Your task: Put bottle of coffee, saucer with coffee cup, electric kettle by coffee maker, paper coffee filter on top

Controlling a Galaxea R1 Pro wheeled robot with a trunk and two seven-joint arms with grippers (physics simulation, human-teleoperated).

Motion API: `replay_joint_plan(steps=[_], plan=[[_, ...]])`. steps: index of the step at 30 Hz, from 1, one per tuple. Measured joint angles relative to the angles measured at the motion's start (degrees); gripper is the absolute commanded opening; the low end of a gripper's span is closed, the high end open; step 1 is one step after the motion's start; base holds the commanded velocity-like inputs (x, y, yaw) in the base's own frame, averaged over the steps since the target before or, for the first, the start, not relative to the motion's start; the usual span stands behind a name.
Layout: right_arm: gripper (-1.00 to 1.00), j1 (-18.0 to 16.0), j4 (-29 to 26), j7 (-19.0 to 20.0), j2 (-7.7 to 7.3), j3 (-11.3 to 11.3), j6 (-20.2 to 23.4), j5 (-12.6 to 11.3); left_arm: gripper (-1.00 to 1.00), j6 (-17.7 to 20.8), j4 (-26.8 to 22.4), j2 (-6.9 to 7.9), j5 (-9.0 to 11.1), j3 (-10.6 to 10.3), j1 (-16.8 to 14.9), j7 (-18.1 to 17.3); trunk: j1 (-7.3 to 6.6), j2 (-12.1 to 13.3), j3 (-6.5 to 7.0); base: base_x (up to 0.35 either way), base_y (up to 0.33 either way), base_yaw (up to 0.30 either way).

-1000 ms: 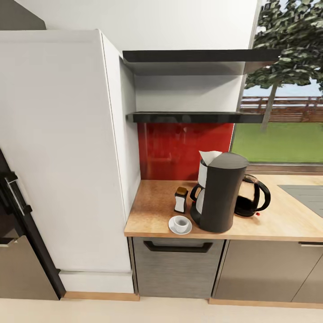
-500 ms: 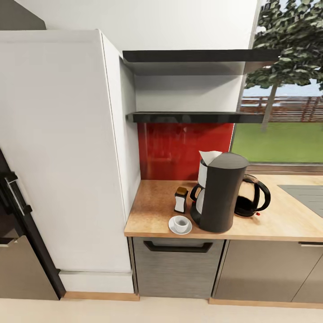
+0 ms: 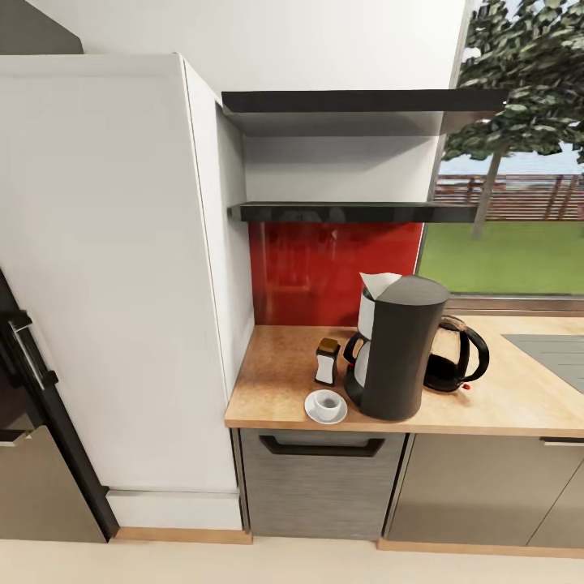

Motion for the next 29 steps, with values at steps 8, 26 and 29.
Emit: replay_joint_plan(steps=[8,26,29], plan=[[1.0,0.0,-0.08,-0.05,-1.44,-0.07,-0.27,-0.15,1.0,-0.08,-0.07,0.03,-0.29,-0.14,0.0,-0.04,0.0,0.0,0.0,0.0,0.0,0.0],[1.0,0.04,-0.62,-0.12,-1.57,-0.06,-21.42,-0.34,1.0,-0.09,-0.06,-0.09,-0.26,-0.18,0.0,-0.04,0.0,0.0,0.0,0.0,0.0,0.0],[1.0,0.04,-0.56,-0.12,-1.57,-0.08,-22.05,-0.35,1.0,-0.12,-0.12,-0.27,-0.08,-0.1,0.0,-0.04,0.0,0.0,0.0,0.0,0.0,0.0]])
